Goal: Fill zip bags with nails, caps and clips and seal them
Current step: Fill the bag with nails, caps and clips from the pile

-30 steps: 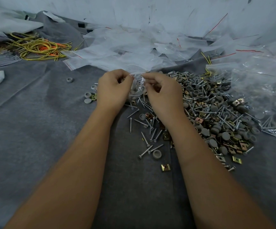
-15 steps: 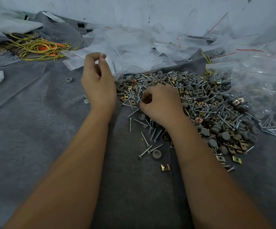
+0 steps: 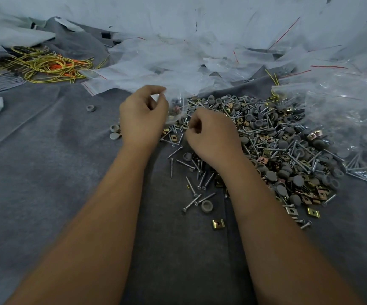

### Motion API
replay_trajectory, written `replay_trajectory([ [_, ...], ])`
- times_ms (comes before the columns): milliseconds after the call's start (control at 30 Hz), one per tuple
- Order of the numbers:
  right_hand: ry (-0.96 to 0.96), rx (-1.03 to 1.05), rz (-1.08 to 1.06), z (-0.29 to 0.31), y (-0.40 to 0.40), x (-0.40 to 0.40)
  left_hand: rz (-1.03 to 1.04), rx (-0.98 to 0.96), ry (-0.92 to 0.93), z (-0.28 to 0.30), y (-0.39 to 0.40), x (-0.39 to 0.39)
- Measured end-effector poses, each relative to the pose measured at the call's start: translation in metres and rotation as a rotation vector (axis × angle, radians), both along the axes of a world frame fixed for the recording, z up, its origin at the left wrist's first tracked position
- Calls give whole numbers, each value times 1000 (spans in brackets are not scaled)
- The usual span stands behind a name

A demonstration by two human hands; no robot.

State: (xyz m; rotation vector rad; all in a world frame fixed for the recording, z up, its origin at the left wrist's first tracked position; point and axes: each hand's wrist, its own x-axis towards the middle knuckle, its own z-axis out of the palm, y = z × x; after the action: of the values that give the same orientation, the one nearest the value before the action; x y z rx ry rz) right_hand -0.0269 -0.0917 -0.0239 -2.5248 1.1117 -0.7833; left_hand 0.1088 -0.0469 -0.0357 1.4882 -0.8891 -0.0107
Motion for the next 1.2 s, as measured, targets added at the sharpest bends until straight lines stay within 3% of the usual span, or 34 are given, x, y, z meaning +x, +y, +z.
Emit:
replay_trajectory([
  [400, -467, -19, -40, 4, -2, 0, -103, 81, 61, 1, 2, -4],
  [567, -627, 78, -19, 5, 0, 2, -167, 98, 51, 4, 5, -9],
  [800, -467, 109, 73, -4, -2, 7, -184, 105, 34, 4, 5, -9],
  [1033, -490, 102, 38, -3, -5, 5, -149, 93, 42, 4, 4, -9],
  [1200, -431, 68, -24, -1, -5, 3, -55, 22, 193, 2, 0, -3],
])
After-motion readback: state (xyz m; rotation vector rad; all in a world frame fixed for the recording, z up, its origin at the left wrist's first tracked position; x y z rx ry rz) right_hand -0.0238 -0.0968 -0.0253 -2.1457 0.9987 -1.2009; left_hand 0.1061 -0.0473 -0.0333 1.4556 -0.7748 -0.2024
